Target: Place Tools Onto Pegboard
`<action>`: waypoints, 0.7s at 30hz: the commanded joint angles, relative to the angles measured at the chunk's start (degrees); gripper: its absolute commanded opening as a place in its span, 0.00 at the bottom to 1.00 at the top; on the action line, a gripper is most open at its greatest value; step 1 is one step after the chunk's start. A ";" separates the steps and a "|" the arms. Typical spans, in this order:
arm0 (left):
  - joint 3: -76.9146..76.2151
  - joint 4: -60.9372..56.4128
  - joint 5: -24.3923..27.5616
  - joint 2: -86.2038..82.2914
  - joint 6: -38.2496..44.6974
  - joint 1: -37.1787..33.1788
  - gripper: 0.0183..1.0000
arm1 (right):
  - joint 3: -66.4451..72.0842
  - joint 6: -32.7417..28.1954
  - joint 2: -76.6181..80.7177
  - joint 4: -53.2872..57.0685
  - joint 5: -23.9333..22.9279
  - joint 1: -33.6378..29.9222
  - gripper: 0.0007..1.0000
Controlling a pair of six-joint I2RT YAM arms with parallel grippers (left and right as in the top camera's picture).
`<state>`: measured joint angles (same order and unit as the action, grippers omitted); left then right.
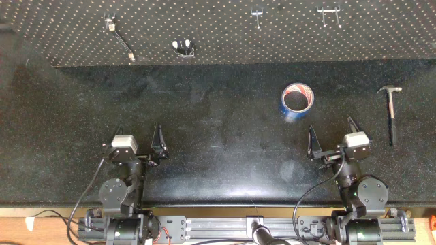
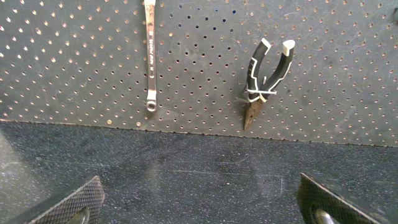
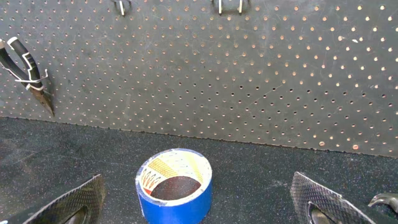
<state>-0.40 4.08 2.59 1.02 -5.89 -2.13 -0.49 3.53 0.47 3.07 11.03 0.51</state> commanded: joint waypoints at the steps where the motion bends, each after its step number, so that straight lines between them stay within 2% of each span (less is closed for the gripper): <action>1: 0.09 0.61 -1.31 -0.81 1.92 0.28 1.00 | 0.22 -0.83 -0.42 0.31 -0.09 0.44 0.98; 14: 0.09 0.61 -1.33 -0.81 1.90 0.28 1.00 | 0.22 -0.83 -0.42 0.33 -0.11 0.44 0.98; 16: 0.09 0.61 -1.31 -0.81 1.90 0.28 1.00 | 0.22 -0.81 -0.42 0.37 -1.40 0.44 0.98; 21: 0.09 0.61 -1.31 -0.81 1.92 0.28 1.00 | -5.07 5.95 4.98 0.94 0.07 0.44 0.98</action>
<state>-0.40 4.10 2.35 0.99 -4.71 -2.13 -1.06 5.13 0.93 3.86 10.57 0.51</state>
